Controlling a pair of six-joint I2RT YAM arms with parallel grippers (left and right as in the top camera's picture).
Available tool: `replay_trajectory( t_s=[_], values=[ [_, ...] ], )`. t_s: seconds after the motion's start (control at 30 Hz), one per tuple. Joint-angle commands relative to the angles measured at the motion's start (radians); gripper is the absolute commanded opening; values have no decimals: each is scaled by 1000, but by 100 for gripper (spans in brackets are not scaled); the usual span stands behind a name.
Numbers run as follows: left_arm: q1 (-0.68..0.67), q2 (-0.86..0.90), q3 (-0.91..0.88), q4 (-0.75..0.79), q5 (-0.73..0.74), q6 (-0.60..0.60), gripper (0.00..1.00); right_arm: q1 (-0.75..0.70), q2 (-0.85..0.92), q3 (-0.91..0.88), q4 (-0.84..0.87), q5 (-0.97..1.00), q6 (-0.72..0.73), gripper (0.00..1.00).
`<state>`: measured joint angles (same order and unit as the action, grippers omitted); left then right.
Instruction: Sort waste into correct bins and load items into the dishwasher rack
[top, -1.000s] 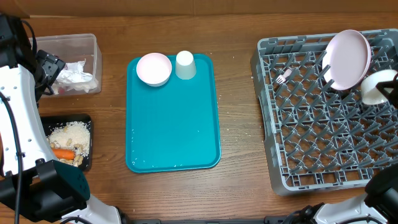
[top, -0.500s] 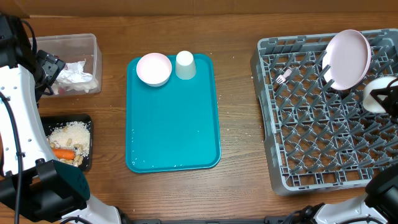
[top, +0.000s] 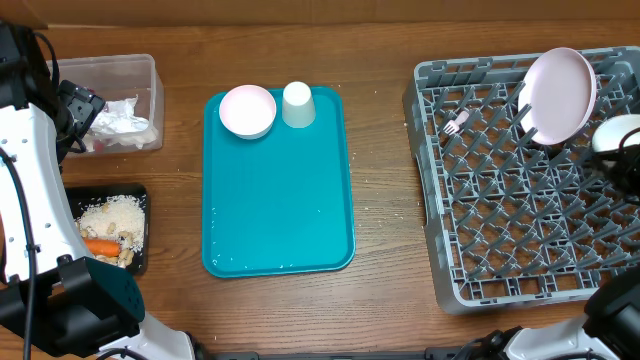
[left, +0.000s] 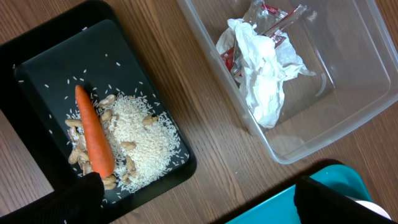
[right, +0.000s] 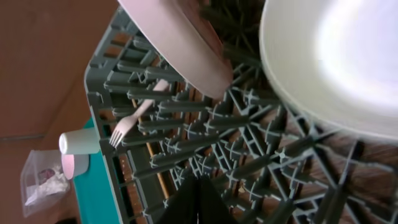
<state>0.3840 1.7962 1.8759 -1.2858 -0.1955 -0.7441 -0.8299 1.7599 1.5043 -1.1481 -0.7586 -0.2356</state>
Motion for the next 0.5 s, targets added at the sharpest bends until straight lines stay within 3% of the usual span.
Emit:
replay_trajectory(
  t_s=[0.0, 0.23, 0.27, 0.33, 0.37, 0.47],
  values=[
    [-5, -3, 5, 1, -14, 11, 100, -3, -75, 49, 40, -1, 4, 4],
    [-5, -3, 5, 1, -14, 11, 100, -3, -69, 49, 66, 44, 13, 5],
    [-5, -3, 5, 1, -14, 11, 100, -3, -69, 49, 67, 47, 24, 15],
    [-5, -3, 5, 1, -14, 11, 100, -3, -69, 49, 79, 79, 62, 54],
    [-5, -3, 5, 1, -14, 11, 100, -3, -69, 49, 90, 153, 118, 69],
    [-5, -3, 5, 1, -14, 11, 100, -2, -67, 49, 113, 401, 319, 81]
  ],
)
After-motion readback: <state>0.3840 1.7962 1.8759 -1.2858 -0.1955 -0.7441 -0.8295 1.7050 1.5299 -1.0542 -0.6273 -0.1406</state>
